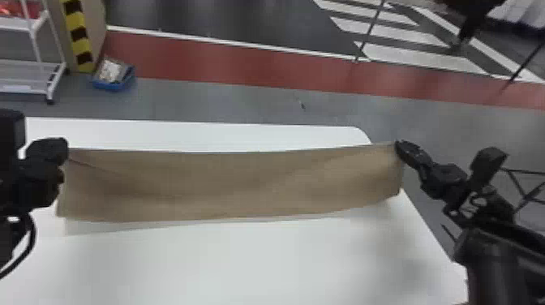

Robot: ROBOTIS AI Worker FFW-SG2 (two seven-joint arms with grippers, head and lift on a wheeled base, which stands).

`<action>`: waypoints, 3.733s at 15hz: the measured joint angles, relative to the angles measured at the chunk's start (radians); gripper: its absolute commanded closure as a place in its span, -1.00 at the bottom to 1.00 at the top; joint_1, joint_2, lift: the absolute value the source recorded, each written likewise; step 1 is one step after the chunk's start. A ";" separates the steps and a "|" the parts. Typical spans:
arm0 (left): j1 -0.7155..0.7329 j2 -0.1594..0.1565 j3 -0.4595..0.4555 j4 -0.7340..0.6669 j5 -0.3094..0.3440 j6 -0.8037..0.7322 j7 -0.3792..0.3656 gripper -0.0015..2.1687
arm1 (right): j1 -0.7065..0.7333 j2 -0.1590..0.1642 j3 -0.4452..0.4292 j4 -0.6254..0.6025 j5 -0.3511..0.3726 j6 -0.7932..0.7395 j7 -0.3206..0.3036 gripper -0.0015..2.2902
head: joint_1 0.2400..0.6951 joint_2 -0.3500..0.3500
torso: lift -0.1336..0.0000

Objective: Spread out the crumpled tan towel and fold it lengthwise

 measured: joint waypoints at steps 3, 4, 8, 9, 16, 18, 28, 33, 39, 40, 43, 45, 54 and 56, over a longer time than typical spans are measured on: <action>-0.034 -0.004 -0.023 0.042 -0.012 0.026 -0.007 0.27 | -0.009 0.000 0.028 0.035 0.025 -0.039 -0.029 0.36 | 1.00 -0.83 | -0.87; -0.043 -0.007 -0.028 0.059 -0.018 0.028 -0.007 0.11 | -0.012 0.000 0.031 0.044 0.034 -0.048 -0.037 0.22 | 1.00 -0.83 | -0.87; -0.067 -0.016 -0.055 0.110 -0.049 0.009 -0.010 -0.99 | -0.017 -0.002 0.038 0.055 0.051 -0.056 -0.071 -0.97 | 1.00 -0.85 | -0.87; -0.074 -0.019 -0.061 0.126 -0.059 -0.016 -0.010 -0.99 | -0.017 -0.002 0.042 0.055 0.051 -0.059 -0.086 -0.98 | 1.00 -0.85 | -0.87; 0.015 -0.003 0.010 0.093 -0.059 -0.127 -0.052 -0.98 | 0.033 0.005 0.034 0.010 0.011 -0.099 -0.104 -0.96 | 1.00 -0.82 | -0.87; 0.060 0.001 0.057 0.065 -0.023 -0.090 -0.108 -0.97 | 0.062 0.005 0.027 -0.020 -0.010 -0.099 -0.103 -0.96 | 1.00 -0.83 | -0.87; 0.004 -0.013 0.070 0.078 0.108 0.140 -0.218 -0.80 | 0.109 0.000 0.005 -0.037 -0.028 -0.123 -0.103 -0.96 | 1.00 -0.98 | -0.87; -0.007 -0.014 0.055 0.095 0.083 0.166 -0.219 -0.74 | 0.109 -0.003 -0.001 -0.037 -0.030 -0.127 -0.103 -0.96 | 1.00 -1.00 | -0.87; -0.031 -0.015 0.030 0.125 0.040 0.211 -0.218 -0.71 | 0.106 -0.003 -0.001 -0.037 -0.031 -0.127 -0.101 -0.96 | 1.00 -0.99 | -0.87; -0.035 -0.016 0.028 0.132 0.037 0.213 -0.217 -0.66 | 0.106 -0.003 -0.001 -0.037 -0.031 -0.127 -0.100 -0.96 | 1.00 -0.99 | -0.87; -0.042 -0.018 0.026 0.144 0.030 0.225 -0.222 -0.32 | 0.108 -0.003 -0.003 -0.038 -0.035 -0.127 -0.094 -0.96 | 1.00 -0.99 | -0.87; -0.044 -0.017 0.022 0.147 0.024 0.243 -0.226 -0.32 | 0.111 -0.004 -0.003 -0.044 -0.038 -0.127 -0.093 -0.96 | 1.00 -0.99 | -0.87; -0.042 -0.020 0.035 0.133 0.006 0.294 -0.229 0.26 | 0.124 -0.003 -0.004 -0.055 -0.057 -0.127 -0.092 -0.96 | 1.00 -0.98 | -0.87; -0.042 -0.019 0.058 0.121 0.007 0.296 -0.227 0.26 | 0.129 -0.003 -0.004 -0.066 -0.061 -0.126 -0.092 -0.96 | 1.00 -0.96 | -0.87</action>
